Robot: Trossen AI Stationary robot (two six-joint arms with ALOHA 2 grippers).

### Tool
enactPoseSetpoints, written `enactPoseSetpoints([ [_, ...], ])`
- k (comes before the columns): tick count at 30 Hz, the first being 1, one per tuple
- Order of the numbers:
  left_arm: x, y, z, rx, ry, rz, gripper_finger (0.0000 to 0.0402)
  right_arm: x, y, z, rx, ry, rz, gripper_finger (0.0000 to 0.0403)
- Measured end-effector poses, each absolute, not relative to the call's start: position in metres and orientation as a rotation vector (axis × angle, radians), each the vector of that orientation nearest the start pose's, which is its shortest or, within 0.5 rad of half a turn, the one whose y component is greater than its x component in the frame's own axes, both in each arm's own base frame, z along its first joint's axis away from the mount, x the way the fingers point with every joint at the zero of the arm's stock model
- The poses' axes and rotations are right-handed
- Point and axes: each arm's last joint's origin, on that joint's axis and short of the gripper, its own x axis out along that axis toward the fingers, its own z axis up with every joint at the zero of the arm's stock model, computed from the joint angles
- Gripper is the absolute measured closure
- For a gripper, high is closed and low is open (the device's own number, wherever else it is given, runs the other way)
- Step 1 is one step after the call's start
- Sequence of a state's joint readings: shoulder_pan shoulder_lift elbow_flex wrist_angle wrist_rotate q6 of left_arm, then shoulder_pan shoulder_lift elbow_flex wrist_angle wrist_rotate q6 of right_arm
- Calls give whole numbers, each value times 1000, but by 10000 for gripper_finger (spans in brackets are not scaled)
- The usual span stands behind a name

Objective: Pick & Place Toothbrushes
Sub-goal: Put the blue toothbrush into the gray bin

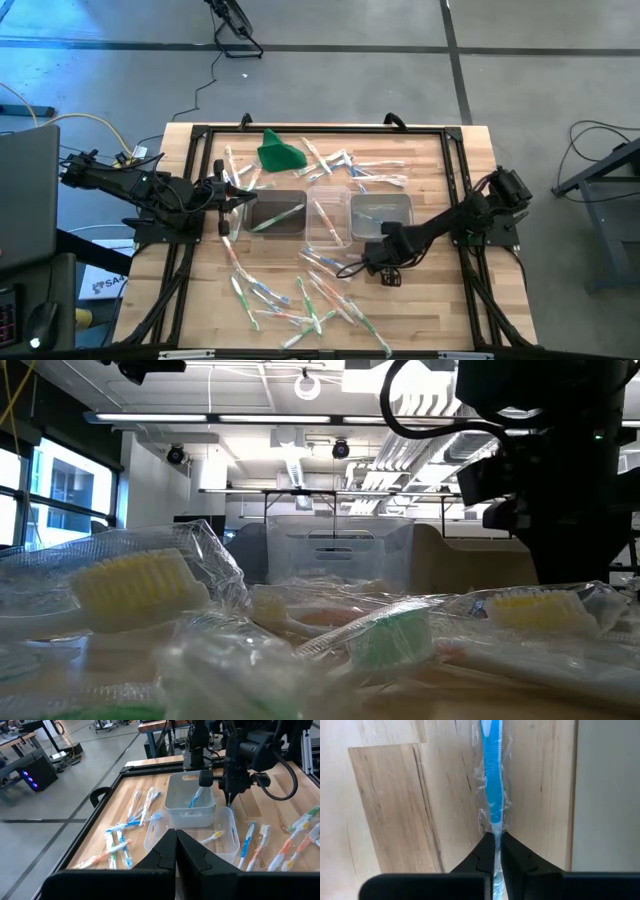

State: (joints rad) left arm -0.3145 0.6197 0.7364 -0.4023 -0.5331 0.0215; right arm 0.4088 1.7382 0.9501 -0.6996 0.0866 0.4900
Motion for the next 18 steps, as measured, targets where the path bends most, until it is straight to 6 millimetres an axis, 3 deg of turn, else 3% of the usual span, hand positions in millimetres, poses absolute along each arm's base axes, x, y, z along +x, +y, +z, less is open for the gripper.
enactPoseSetpoints([
  [9, 128, -26, 319, 137, 263, 215, 400, 258, 122, 143, 28, 1461, -52, 397],
  [18, 128, -26, 319, 134, 261, 215, 400, 259, 127, 194, 5, 1403, -64, 399],
])
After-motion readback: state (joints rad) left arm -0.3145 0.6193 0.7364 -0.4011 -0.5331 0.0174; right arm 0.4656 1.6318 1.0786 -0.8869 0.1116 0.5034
